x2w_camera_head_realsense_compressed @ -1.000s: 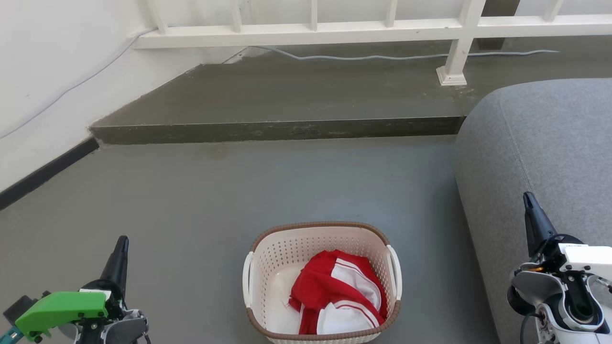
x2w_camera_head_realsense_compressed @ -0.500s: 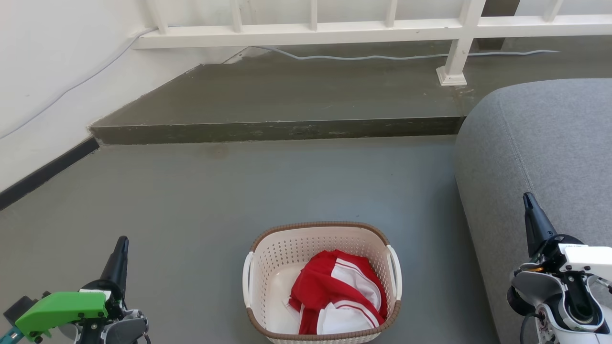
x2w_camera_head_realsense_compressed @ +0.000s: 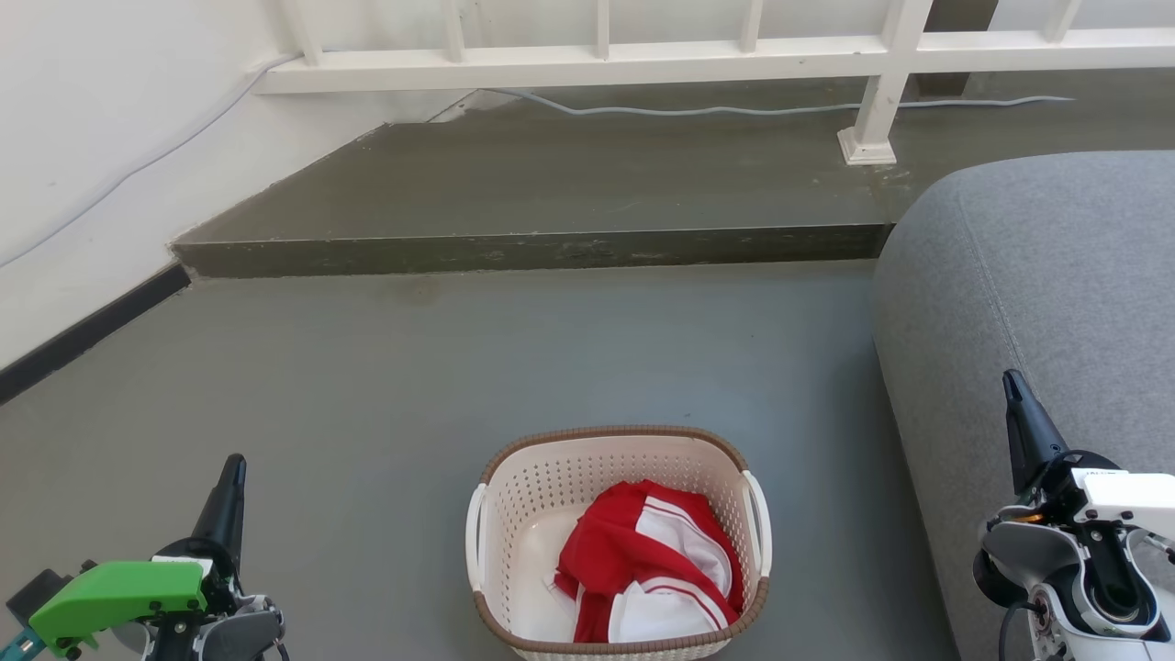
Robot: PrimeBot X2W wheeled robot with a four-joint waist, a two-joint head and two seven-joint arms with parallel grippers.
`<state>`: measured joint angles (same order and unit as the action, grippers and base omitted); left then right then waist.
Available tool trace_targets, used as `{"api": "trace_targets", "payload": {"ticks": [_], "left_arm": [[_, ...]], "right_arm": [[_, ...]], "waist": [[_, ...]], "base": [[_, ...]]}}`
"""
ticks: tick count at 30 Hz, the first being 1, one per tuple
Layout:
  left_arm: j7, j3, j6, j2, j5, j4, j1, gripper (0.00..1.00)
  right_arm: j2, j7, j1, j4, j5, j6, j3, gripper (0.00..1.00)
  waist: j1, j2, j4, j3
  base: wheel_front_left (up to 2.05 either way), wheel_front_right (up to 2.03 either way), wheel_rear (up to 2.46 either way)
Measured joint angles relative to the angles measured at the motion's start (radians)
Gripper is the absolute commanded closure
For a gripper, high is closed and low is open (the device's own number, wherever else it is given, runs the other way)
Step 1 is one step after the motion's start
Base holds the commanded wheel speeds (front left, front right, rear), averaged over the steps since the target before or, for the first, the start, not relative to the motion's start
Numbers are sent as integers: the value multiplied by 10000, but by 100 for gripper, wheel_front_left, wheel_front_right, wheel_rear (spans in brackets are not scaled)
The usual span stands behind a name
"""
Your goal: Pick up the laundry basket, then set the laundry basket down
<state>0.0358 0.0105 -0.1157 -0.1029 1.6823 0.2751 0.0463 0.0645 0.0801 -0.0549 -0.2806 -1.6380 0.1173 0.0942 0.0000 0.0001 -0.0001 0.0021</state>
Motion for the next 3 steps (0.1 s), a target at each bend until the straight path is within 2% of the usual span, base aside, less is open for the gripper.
{"api": "trace_targets", "payload": {"ticks": [3], "left_arm": [[0, -4, -2, 2, 0, 2, 0, 100]], "right_arm": [[0, 0, 0, -2, 0, 2, 0, 100]], "waist": [[0, 0, 0, 0]], "base": [[0, 0, 0]]}}
